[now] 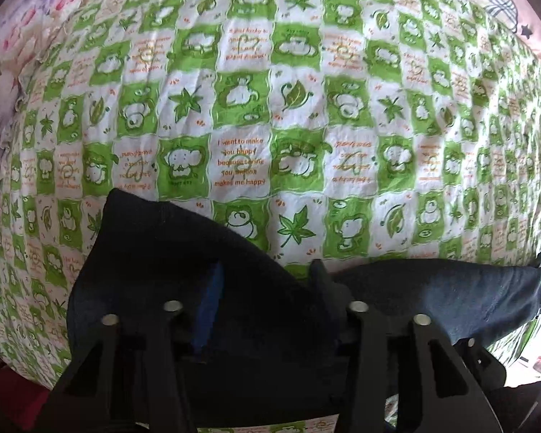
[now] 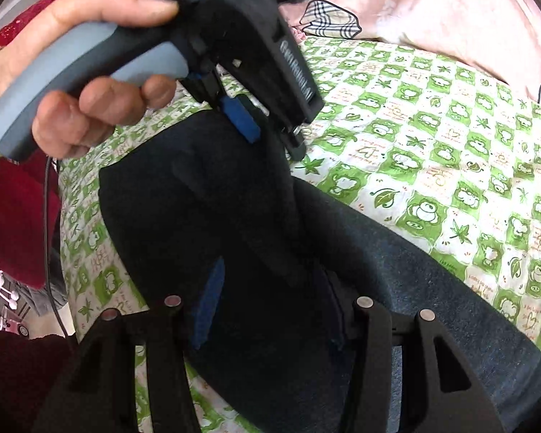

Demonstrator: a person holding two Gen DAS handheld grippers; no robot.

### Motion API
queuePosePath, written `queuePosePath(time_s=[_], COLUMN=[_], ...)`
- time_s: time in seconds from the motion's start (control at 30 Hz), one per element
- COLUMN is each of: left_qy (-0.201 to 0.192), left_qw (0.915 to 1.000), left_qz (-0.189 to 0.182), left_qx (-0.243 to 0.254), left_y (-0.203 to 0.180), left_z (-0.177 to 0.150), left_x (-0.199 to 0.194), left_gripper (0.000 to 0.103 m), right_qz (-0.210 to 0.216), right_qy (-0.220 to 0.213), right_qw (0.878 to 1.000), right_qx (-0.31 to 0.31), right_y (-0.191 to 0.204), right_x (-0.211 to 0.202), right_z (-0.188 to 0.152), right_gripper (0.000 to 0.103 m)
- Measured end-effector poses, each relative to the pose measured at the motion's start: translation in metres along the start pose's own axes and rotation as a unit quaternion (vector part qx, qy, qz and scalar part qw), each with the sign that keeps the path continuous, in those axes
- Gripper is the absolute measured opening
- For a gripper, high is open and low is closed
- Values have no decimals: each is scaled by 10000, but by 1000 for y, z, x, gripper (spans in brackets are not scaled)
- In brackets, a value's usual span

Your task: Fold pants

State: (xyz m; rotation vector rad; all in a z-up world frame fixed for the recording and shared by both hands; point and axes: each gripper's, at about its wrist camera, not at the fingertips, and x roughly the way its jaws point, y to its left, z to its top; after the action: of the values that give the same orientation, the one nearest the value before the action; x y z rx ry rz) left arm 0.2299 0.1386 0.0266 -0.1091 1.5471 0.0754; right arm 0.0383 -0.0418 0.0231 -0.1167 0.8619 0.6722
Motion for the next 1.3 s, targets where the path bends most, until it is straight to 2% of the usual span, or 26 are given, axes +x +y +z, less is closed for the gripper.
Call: queuePosePath(time_s=[0.03, 0.07, 0.13, 0.17, 0.27, 0.37, 0.4, 0.53, 0.67, 0.9, 0.97, 1.07, 1.1, 1.13, 1.2, 1.3], left_qy=[15, -9, -230, -353, -865, -1458, -1744, -2346, -2652, -2753, -2758, -2715, -2716, -2729, -2807, -2895], left_qw=[10000, 9999, 9994, 9988, 9946, 9840, 9758, 9542, 9381, 9241, 9208, 9205, 9194, 9190, 9181, 9181], left_qz=[-67, -129, -225, -301, -575, -1021, -1302, -1781, -2050, -2355, -2409, -2386, -2405, -2403, -2322, -2187], left_qx=[35, 69, 130, 128, 36, -103, -210, -532, -872, -1217, -1341, -1485, -1517, -1527, -1558, -1593], left_y=[3, 5, 9, 12, 24, 42, 51, 72, 84, 110, 118, 130, 134, 136, 141, 146], left_z=[-1, -4, -15, -22, -55, -96, -117, -167, -216, -249, -253, -260, -263, -265, -272, -276], left_x=[3, 4, -1, -6, -31, -60, -70, -77, -56, -11, 2, 15, 16, 17, 15, 7], left_gripper=[24, 19, 13, 9, 5, 4, 5, 5, 5, 5, 5, 7, 7, 8, 12, 24], right_qz=[32, 21, -64, -14, 116, 333, 344, 384, 218, -11, 30, 213, 274, 300, 328, 404], right_qy=[49, 134, 270, 249, 100, 15, 25, 178, 477, 766, 850, 874, 884, 887, 848, 821], right_qw=[10000, 9999, 9996, 9997, 9998, 9987, 9981, 9932, 9877, 9855, 9858, 9862, 9860, 9858, 9857, 9859], right_qx=[0, -25, -73, -52, -121, -384, -520, -1085, -1471, -1516, -1450, -1389, -1390, -1398, -1420, -1405], right_y=[-1, -2, -3, -4, -1, 12, 17, 51, 74, 83, 85, 92, 95, 99, 105, 112], right_x=[3, 6, 9, 5, -12, -36, -42, -52, -39, -20, -17, -17, -16, -15, -14, -9], right_z=[1, 1, 0, 0, -2, -1, -2, -8, -18, -27, -28, -28, -29, -29, -30, -28], right_gripper=[44, 37, 10, 7, 6, 6, 6, 6, 6, 6, 9, 11, 16, 30, 50, 52])
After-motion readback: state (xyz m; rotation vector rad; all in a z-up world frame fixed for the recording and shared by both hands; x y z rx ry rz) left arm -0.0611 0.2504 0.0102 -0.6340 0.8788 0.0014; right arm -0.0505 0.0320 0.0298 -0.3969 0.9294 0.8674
